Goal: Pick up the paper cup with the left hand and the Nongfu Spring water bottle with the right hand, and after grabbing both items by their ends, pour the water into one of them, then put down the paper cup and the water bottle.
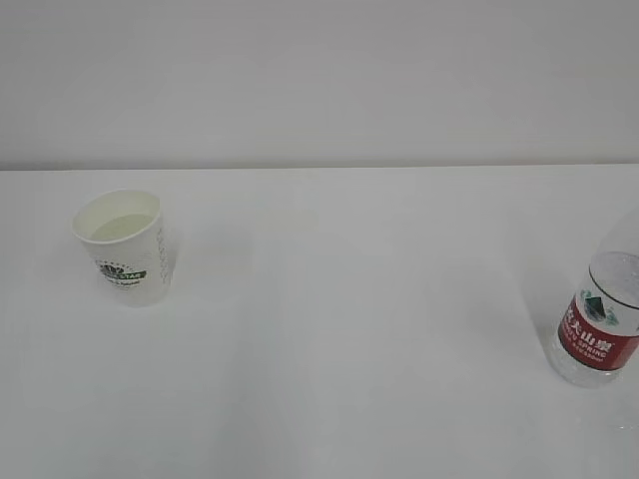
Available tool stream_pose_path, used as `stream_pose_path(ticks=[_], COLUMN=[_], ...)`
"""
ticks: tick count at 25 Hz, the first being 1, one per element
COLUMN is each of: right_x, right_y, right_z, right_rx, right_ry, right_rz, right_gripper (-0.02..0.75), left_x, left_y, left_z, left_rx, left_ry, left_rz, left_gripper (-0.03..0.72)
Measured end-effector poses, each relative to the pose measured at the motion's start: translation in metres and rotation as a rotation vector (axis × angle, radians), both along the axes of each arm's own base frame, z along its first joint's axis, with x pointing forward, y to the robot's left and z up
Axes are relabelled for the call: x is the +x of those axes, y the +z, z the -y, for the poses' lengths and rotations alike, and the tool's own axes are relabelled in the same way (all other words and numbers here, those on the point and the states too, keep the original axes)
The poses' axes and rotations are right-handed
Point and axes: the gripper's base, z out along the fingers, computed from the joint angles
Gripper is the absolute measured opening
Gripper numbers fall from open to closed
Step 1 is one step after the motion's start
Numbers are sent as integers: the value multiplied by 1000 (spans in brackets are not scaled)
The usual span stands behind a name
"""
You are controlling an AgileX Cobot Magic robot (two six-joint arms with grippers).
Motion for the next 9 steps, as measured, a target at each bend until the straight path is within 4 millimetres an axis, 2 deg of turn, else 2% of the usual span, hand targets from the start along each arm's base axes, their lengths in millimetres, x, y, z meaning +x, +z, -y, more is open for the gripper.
stream_pose_path(ticks=[9], right_x=[0], right_y=[0], right_z=[0], right_rx=[0], right_ry=[0], right_rz=[0], right_gripper=[589], left_x=[0], left_y=[0], left_z=[0], left_rx=[0], left_ry=[0], left_rz=[0], left_gripper=[534])
